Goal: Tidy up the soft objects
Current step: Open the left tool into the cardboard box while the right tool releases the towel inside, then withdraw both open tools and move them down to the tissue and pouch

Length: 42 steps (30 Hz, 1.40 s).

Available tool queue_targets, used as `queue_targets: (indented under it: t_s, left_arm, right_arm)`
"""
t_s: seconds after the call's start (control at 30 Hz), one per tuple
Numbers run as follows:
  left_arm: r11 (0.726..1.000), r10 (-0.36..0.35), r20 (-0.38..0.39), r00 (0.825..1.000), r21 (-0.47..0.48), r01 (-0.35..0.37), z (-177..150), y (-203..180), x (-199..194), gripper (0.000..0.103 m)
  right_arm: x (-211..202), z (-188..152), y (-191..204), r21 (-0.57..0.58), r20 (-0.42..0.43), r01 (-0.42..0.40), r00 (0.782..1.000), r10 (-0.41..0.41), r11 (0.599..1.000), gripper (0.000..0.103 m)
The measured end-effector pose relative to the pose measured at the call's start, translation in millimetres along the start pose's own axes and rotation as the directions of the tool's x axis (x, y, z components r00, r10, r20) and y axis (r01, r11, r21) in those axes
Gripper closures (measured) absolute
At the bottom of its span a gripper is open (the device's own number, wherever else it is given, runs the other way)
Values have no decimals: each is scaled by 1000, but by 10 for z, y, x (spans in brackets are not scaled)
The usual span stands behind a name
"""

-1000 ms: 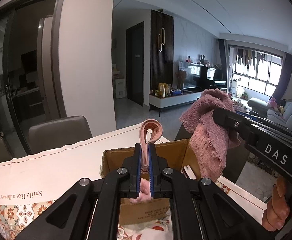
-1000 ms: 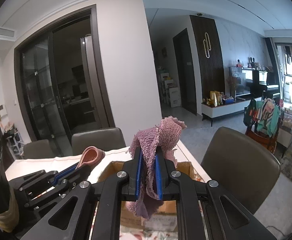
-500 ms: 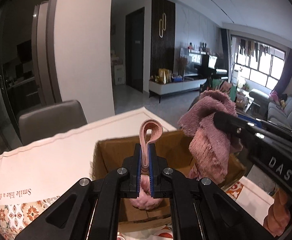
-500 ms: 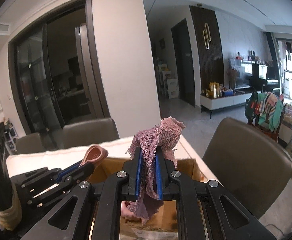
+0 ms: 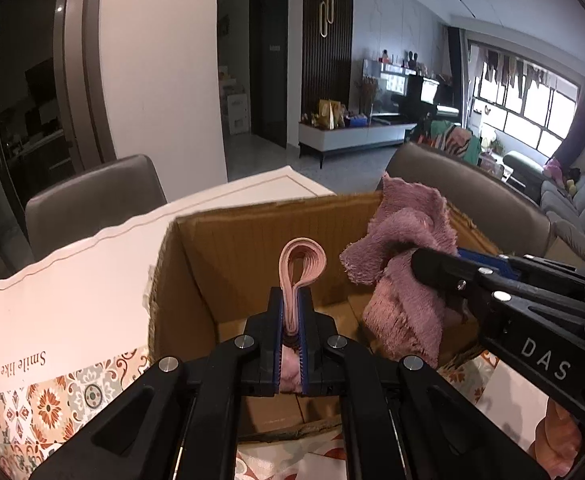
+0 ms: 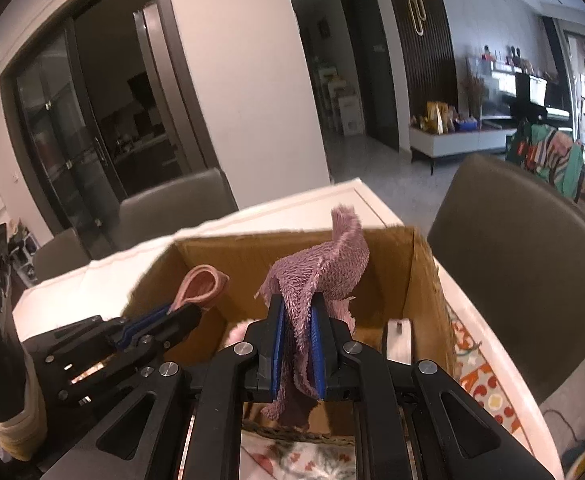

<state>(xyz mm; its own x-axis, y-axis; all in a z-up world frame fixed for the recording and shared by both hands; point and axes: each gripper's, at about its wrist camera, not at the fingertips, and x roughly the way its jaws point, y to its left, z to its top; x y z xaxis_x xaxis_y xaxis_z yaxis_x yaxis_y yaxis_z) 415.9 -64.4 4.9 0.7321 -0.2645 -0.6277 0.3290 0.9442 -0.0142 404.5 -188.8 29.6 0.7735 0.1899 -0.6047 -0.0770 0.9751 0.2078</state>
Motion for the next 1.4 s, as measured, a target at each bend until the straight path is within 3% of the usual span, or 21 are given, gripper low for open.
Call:
queue_targets:
  t_s: [0.23,0.3,0.4,0.47,0.8,1.1,1.4]
  left_arm:
    - [1000,8,-20,1000,12,-8,-61,-37,-1,93]
    - [1000,13,-19,1000,7,-13,-55,-22,0,89]
    - [1000,2,-19,1000,3,-2,-22,-29,-17,81]
    - [1000,7,-13,1000,4,-7,-12,-30,-41,78]
    - [1000,14,34,999,9,-14,-71,-115,-433,57]
    - [1000,21,74,997,7,-21,-156,-196,-919,54]
    - [1000,25,102,994,6,-26,-298,-358,-1317,53]
  right_arm:
    - [89,-118,-28,9,-95,-34,995,35,999,89]
    - [61,-129,-27,8,-86,-13,996,14,1000,88]
    - [7,-101,-17,-7,-61,24,998,-24,1000,72]
    - [-38,-78,-3,-6,-41,46,998,-47,999,54]
    - [-386,-42,24,-13,30,130,991,-129,991,54]
    - [-857,-164,157,-52,90,156,984,-151,986,50]
    - [-1285,-327,207,-42,126,129,984,-123,991,49]
